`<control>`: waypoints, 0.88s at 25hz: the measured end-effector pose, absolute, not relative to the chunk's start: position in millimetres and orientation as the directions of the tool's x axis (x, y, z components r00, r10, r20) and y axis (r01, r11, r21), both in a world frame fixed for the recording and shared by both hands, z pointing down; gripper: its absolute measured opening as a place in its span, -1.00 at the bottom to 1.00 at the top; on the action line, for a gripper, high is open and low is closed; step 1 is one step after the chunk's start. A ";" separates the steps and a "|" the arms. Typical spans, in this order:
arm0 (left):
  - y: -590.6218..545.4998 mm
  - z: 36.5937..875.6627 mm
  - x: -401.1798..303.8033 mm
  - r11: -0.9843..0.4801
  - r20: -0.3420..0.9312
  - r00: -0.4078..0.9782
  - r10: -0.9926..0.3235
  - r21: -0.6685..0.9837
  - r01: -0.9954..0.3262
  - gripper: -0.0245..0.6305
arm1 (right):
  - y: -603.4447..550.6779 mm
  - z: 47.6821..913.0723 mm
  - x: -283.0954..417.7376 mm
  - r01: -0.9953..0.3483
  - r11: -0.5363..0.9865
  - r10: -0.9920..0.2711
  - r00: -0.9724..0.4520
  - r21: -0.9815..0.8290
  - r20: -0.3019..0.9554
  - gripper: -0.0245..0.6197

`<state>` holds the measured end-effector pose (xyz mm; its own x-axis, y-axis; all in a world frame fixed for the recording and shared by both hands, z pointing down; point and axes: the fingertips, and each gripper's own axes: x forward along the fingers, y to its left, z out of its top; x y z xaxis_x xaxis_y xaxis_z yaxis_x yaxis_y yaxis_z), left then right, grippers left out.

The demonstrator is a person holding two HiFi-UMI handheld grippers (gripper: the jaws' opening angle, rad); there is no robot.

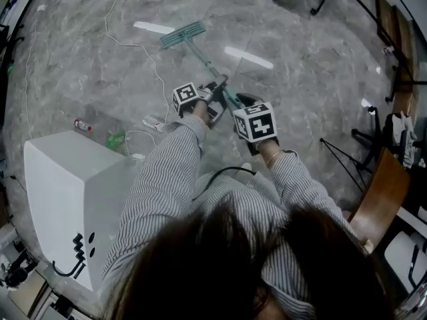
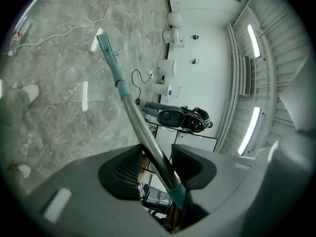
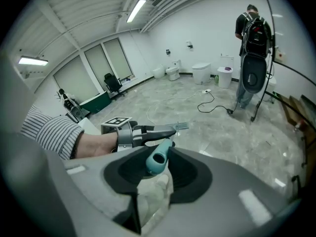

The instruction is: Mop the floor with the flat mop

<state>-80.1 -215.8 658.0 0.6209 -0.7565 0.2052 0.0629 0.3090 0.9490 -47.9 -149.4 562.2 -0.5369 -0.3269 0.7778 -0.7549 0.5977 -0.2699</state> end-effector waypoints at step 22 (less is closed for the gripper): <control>132.1 606.8 217.4 0.390 0.184 0.799 -0.573 0.918 0.069 -0.38 | 187.3 503.6 242.5 -0.757 0.587 -0.307 -0.536 -0.287 0.786 -0.55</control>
